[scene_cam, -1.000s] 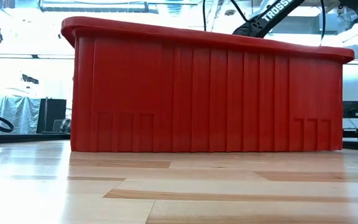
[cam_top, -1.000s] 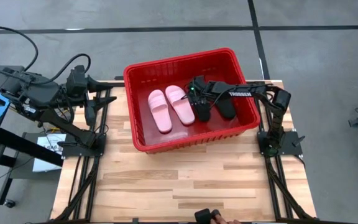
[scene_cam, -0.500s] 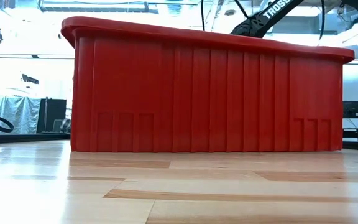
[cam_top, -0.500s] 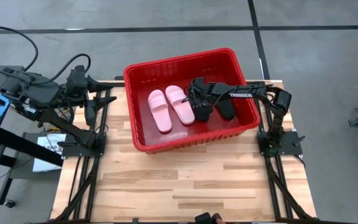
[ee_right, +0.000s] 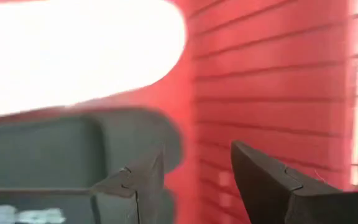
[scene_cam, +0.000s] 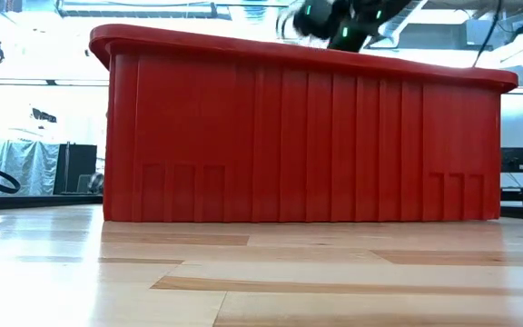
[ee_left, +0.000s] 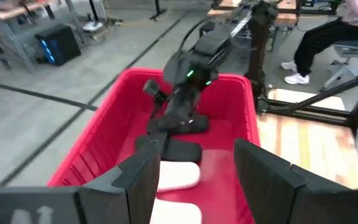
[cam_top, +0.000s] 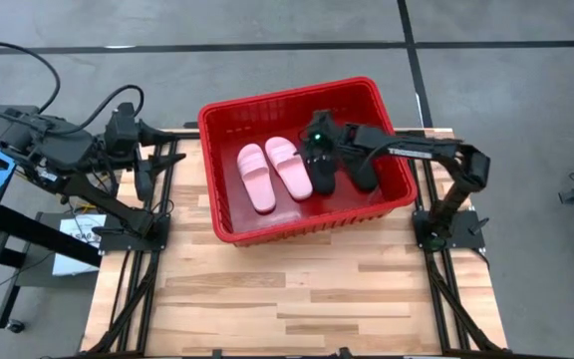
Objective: Pick and place slides into bin
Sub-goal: Return to Home Position
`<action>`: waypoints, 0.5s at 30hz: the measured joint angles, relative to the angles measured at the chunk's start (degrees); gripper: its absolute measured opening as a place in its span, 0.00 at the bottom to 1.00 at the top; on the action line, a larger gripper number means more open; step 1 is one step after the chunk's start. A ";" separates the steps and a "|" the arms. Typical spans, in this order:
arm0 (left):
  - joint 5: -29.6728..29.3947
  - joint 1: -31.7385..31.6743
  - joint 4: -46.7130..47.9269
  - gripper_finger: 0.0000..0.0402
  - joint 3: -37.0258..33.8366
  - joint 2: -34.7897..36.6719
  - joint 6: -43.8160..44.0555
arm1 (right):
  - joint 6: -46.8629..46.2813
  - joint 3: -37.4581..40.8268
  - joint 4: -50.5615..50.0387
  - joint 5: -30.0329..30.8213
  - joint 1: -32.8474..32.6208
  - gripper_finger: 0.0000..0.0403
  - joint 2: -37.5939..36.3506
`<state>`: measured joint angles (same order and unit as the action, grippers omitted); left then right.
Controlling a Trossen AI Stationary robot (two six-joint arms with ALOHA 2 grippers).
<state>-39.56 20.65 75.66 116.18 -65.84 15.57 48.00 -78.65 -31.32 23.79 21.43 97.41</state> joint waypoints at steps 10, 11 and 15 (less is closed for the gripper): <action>-6.57 0.01 -9.27 0.49 5.17 2.17 -14.60 | -3.14 -9.08 9.42 8.74 -5.29 0.43 -14.08; -6.61 -0.01 -11.06 0.49 5.41 2.67 -16.70 | -4.10 -9.73 12.14 11.14 -5.95 0.42 -15.43; -6.61 0.01 -14.38 0.49 5.53 5.11 -22.26 | -3.87 -11.40 21.26 20.20 -8.09 0.41 -21.04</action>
<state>-46.17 20.67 61.28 121.71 -60.74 -6.70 44.13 -90.04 -10.05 44.00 13.34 76.37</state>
